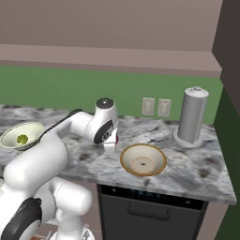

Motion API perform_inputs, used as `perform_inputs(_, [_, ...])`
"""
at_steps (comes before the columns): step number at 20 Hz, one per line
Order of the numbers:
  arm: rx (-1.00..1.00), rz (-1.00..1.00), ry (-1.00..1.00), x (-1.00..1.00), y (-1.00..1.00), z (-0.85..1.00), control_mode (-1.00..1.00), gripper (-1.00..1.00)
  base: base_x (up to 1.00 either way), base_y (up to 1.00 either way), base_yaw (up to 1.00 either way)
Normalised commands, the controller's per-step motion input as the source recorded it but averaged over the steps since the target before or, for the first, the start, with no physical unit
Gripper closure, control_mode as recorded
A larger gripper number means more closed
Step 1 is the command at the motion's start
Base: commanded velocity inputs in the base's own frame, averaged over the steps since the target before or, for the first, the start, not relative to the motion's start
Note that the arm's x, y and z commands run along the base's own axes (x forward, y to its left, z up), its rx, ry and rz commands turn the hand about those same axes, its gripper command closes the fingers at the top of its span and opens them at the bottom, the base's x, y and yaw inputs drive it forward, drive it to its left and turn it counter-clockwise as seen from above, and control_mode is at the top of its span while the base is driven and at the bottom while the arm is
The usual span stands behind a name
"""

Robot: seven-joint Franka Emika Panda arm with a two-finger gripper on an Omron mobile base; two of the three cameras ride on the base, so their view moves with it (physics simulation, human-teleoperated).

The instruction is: Pick both bowls and place them on the counter. Then place the apple in one bowl and place the broccoli in the other bowl.

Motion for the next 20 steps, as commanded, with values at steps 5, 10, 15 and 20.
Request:
perform_inputs(5, [0.00, -0.13, 0.00, -0.19, -0.51, 0.07, -1.00, 1.00, 0.00, 0.00, 0.00])
perform_inputs(10, [0.00, -0.08, 0.04, -0.12, -0.58, -0.19, -1.00, 1.00, 0.00, 0.00, 0.00])
perform_inputs(15, [0.00, -0.03, 0.08, -0.01, -0.52, -0.36, -1.00, 1.00, 0.00, 0.00, 0.00])
perform_inputs(20, [0.00, -0.01, 0.11, 0.00, -0.23, -0.38, -1.00, 1.00, 0.00, 0.00, 0.00])
